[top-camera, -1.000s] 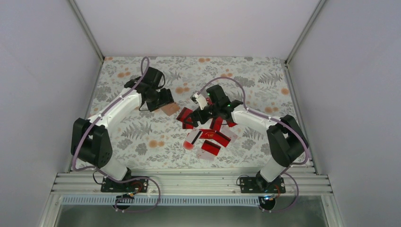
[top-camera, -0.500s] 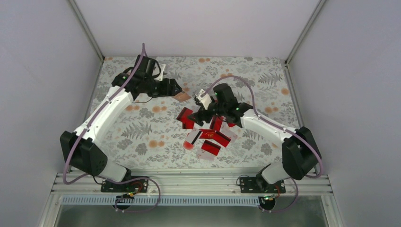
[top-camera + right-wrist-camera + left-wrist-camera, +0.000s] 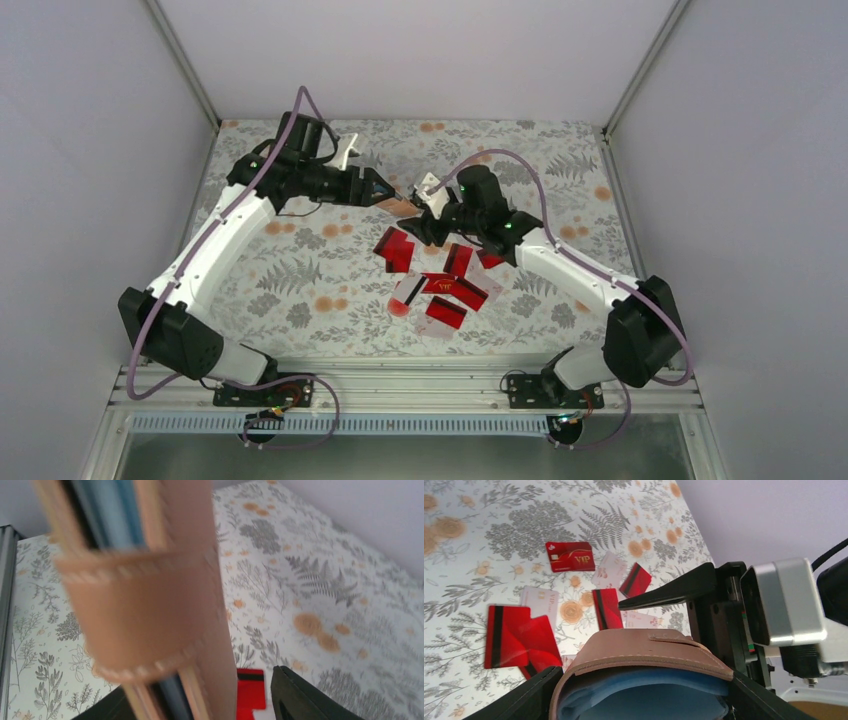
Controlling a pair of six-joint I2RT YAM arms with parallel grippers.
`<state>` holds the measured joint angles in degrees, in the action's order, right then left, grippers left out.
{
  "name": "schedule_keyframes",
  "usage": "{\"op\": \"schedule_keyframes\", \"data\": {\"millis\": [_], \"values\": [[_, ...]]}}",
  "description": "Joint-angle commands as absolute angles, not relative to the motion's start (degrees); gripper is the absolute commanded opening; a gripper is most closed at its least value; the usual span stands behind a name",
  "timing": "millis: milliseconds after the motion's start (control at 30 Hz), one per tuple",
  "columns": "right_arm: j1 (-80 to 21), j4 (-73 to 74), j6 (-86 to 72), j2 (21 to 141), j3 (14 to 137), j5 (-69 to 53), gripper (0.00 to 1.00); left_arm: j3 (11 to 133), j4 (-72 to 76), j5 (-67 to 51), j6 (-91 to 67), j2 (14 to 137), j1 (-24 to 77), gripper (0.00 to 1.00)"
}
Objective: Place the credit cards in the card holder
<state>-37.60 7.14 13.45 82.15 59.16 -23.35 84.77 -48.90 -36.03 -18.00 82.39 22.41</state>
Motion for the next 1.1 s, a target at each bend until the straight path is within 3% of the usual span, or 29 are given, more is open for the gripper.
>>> {"op": "schedule_keyframes", "data": {"millis": [0,67,200,300,500,567,600,633,833,1067], "values": [[-38.53,8.56,14.78,81.34,63.19,-28.34,0.53,86.69,-48.01,-40.23,-16.96,81.31,22.85,0.75],[-38.82,8.96,14.85,81.52,63.76,-29.40,0.46,86.94,-47.99,-40.49,-17.05,81.59,22.89,0.74],[-39.20,9.63,14.75,82.14,64.73,-29.35,0.19,87.06,-47.31,-41.72,-17.34,81.51,23.09,0.74],[-39.29,11.28,14.81,83.12,65.80,-29.31,0.05,87.59,-47.33,-41.82,-17.61,81.53,23.12,0.74],[-39.39,12.17,13.50,82.27,67.06,-28.98,0.04,88.76,-46.94,-39.92,-18.83,81.02,23.12,0.76],[-39.38,12.60,12.57,81.62,67.81,-29.23,0.04,89.37,-46.96,-38.14,-19.13,79.98,23.12,0.85],[-39.38,12.62,11.77,81.14,68.04,-29.55,0.04,89.63,-47.01,-36.65,-19.34,79.28,23.07,0.95],[-39.38,12.45,10.80,80.43,68.06,-30.03,0.04,89.48,-46.77,-34.95,-19.49,78.26,23.11,1.00],[-39.38,10.62,0.60,77.18,69.28,-32.78,0.04,86.56,-43.34,-28.00,-18.14,71.68,23.02,1.00],[-39.38,9.03,-12.74,74.28,71.54,-31.50,0.04,81.49,-30.67,-30.24,-17.05,62.16,22.94,1.00]]}}
